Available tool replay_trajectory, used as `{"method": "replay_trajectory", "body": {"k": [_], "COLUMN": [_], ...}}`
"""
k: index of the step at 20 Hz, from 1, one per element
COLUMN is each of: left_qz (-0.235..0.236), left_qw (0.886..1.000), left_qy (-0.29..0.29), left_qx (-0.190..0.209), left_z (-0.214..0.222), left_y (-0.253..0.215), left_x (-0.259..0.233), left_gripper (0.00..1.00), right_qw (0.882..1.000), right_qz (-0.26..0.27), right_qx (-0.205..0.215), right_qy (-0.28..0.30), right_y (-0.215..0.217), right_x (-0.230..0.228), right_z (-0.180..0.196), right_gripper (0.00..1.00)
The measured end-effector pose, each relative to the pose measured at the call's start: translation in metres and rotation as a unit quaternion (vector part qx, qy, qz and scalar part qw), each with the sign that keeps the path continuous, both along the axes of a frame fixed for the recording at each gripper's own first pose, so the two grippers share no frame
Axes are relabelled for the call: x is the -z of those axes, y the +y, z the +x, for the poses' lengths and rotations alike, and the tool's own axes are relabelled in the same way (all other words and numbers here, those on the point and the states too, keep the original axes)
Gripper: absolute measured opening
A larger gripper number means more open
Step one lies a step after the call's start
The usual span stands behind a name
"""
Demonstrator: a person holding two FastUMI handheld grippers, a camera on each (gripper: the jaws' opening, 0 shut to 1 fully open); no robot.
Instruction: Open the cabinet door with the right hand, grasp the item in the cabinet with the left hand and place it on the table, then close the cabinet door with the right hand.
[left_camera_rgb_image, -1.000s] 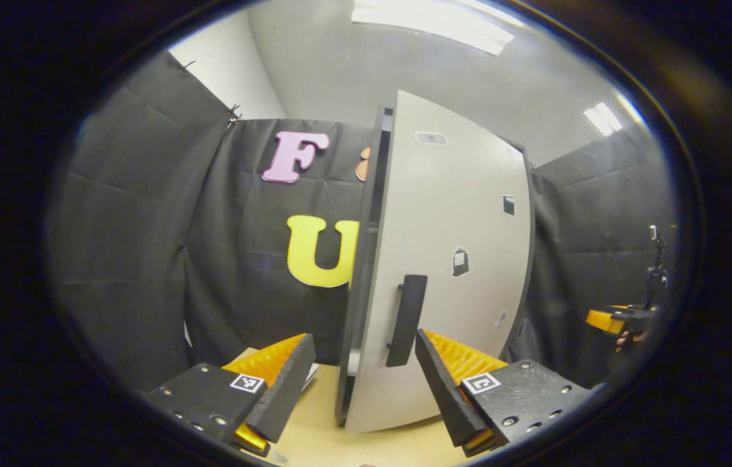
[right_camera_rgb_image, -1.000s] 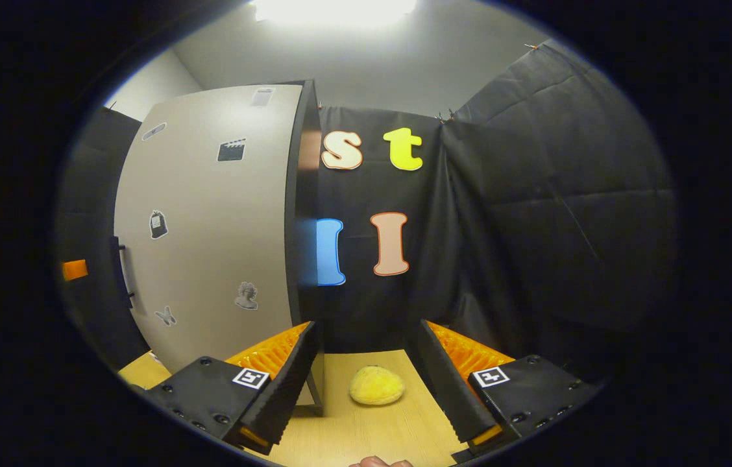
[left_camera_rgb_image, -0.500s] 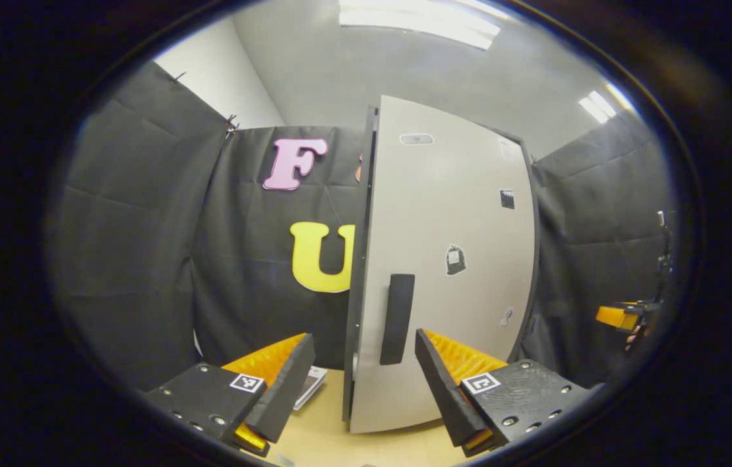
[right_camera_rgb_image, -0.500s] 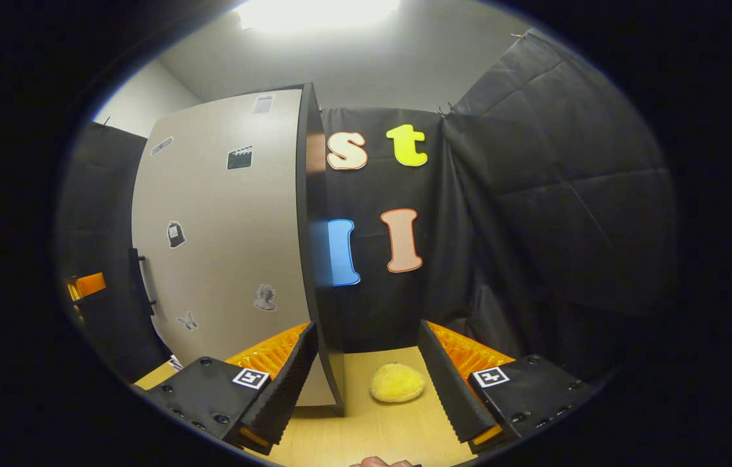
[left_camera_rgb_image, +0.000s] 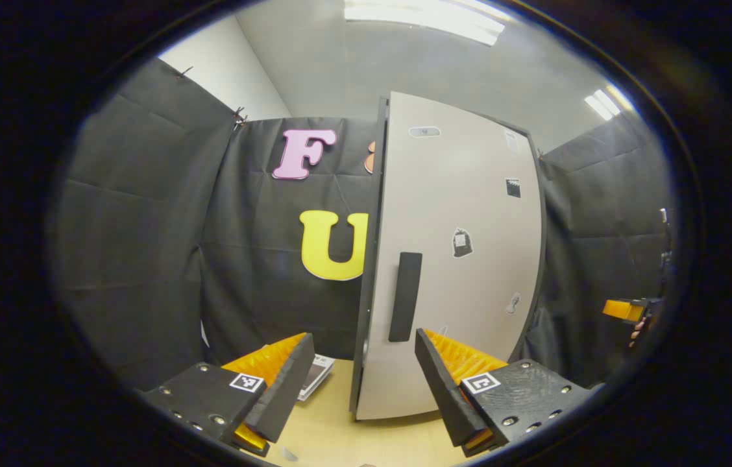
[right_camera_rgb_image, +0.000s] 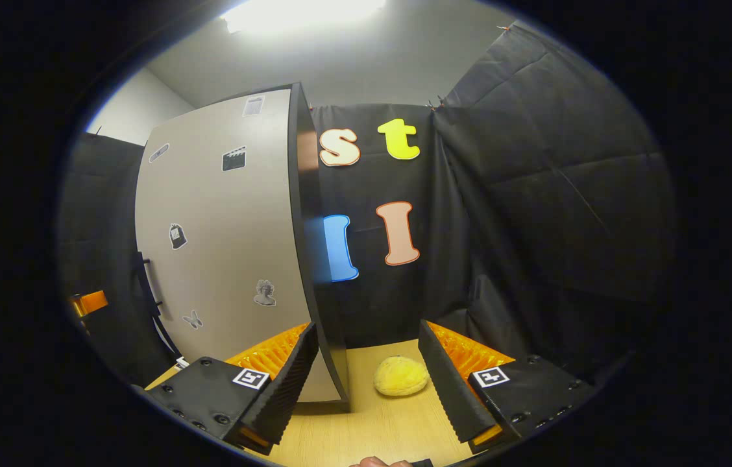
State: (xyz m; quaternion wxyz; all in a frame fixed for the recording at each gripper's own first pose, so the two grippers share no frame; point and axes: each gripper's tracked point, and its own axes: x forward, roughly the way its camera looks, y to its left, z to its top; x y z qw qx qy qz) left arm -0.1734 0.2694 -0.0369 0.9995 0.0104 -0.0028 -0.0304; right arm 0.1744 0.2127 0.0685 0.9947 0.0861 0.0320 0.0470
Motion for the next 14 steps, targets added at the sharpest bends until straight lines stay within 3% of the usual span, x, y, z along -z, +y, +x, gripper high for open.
{"method": "replay_trajectory", "body": {"k": [3,5,6,7,10,11,14], "left_qz": [0.008,0.009,0.008,0.004,-0.024,-0.024,-0.010], "left_qw": [1.000,1.000,1.000,1.000,0.999,0.999,0.999], "left_qy": [0.002,0.007,0.010,0.012,0.022,0.027,0.035], "left_qx": [0.001,0.002,0.004,0.004,0.016,0.016,0.016], "left_z": [-0.001,0.001,0.000,0.001,0.000,-0.001,0.000], "left_y": [-0.002,-0.003,-0.005,-0.006,-0.019,-0.020,-0.021], "left_x": [0.001,0.007,0.008,0.011,0.022,0.024,0.032], "left_gripper": [0.95,0.92,0.92,0.92,0.92,0.95,0.92], "right_qw": [1.000,1.000,1.000,1.000,1.000,1.000,1.000], "right_qz": [-0.009,-0.008,-0.009,-0.010,-0.014,-0.015,-0.015], "right_qx": [0.004,-0.006,-0.008,-0.009,-0.013,-0.013,-0.011], "right_qy": [-0.002,-0.001,0.000,-0.001,0.000,0.001,0.005], "right_y": [-0.001,0.006,0.008,0.008,0.011,0.010,0.008], "right_x": [0.000,-0.001,0.000,0.000,0.001,0.002,0.003], "right_z": [0.002,0.004,0.004,0.003,0.004,0.005,0.002], "right_gripper": [0.98,0.98,0.93,0.98,0.98,0.98,0.98]}}
